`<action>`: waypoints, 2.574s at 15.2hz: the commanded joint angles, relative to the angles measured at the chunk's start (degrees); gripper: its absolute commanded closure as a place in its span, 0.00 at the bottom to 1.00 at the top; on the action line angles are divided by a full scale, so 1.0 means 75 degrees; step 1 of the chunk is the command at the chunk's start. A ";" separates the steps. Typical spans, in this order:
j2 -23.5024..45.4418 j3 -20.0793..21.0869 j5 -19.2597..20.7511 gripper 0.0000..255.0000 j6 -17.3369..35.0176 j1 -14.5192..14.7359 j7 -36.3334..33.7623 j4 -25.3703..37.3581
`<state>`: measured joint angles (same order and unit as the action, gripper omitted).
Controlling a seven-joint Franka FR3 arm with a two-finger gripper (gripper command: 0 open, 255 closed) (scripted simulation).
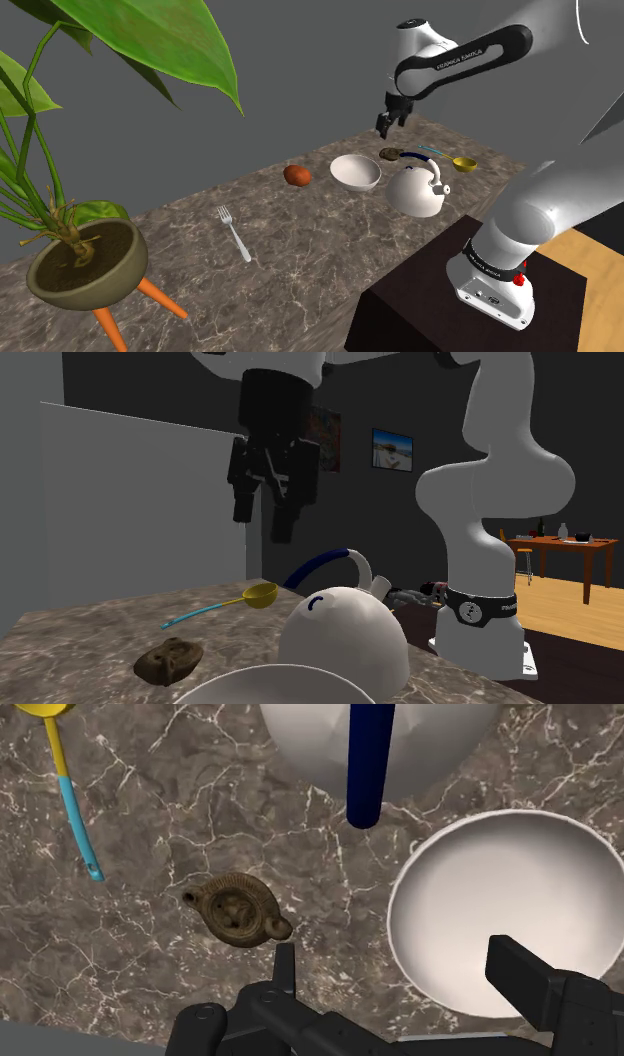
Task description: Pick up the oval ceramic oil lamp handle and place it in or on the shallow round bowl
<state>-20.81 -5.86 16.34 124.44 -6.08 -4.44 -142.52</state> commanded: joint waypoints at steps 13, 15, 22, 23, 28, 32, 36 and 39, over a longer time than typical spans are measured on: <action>0.3891 -0.0550 0.0792 0.00 0.2444 -0.0632 -0.0687 0.1504; 0.4064 -0.0577 0.0827 0.00 0.2631 -0.0661 -0.0710 0.1497; 0.4571 -0.0650 0.0926 0.00 0.3143 -0.0740 -0.0780 0.1512; 0.4572 -0.0650 0.0926 0.00 0.3143 -0.0739 -0.0780 0.1512; 0.4571 -0.0650 0.0926 0.00 0.3141 -0.0739 -0.0780 0.1513; 0.4571 -0.0650 0.0926 1.00 0.3141 -0.0739 -0.0780 0.1513; 0.4563 -0.0650 0.0930 1.00 0.3143 -0.0737 -0.0784 0.1503; 0.4483 -0.0641 0.0901 1.00 0.3053 -0.0741 -0.0741 0.1517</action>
<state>13.19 -10.68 23.17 147.67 -11.62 -10.14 -131.07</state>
